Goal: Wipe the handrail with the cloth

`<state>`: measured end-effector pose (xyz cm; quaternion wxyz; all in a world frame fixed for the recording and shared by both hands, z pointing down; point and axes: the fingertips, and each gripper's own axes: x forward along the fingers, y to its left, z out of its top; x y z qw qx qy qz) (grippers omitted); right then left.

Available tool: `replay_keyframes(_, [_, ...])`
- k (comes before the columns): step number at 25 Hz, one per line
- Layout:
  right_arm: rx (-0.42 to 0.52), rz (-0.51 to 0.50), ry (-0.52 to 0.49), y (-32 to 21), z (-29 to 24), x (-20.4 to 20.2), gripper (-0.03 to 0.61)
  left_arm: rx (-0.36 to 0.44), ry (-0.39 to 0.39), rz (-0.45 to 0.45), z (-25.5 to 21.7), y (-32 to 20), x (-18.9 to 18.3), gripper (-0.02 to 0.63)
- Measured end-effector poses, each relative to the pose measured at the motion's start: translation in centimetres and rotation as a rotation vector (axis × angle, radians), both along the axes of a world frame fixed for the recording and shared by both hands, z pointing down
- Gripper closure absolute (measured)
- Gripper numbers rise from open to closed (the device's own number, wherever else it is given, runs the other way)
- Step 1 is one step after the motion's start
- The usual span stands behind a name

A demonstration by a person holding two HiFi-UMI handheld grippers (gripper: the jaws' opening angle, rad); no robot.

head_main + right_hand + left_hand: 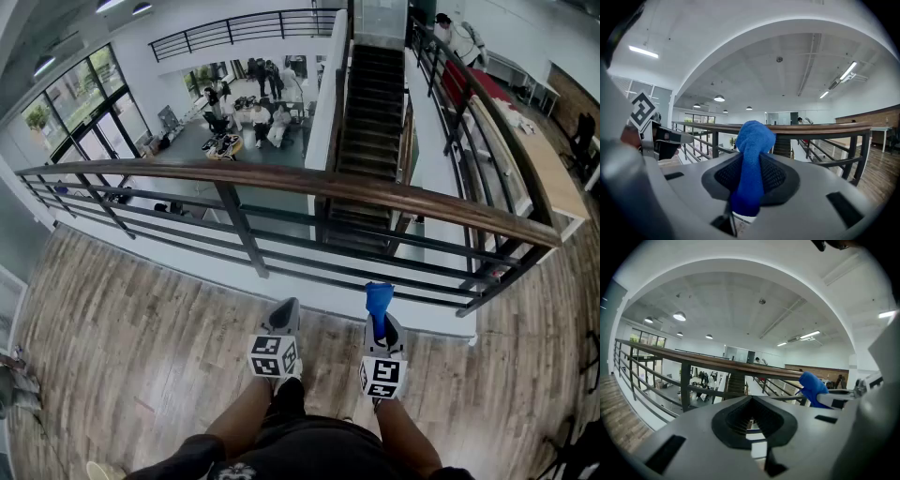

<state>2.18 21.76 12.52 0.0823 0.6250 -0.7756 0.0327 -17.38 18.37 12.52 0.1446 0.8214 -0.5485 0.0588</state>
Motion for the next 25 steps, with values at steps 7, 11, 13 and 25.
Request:
replay_keyframes(7, [0.032,-0.042,-0.002,-12.9,-3.3,-10.1,0.479,0.007,-0.016,0.004,-2.3,-11.1,-8.0,0.609])
replay_keyframes(11, [0.071,-0.085,-0.004,-19.9,-6.3,-17.5,0.479,0.059,-0.014,-0.013,-4.7,-17.5,-13.3,0.609])
replay_keyframes(13, [0.079,-0.11,-0.007,-22.8,-7.5,-21.3,0.479,0.097,-0.028,-0.039,-6.2,-20.5,-16.6,0.609])
replay_keyframes(25, [-0.036,-0.147,-0.012,-37.5,-10.8,-38.2,0.479,0.171,-0.105,-0.119,-12.0,-30.3,-28.2,0.61])
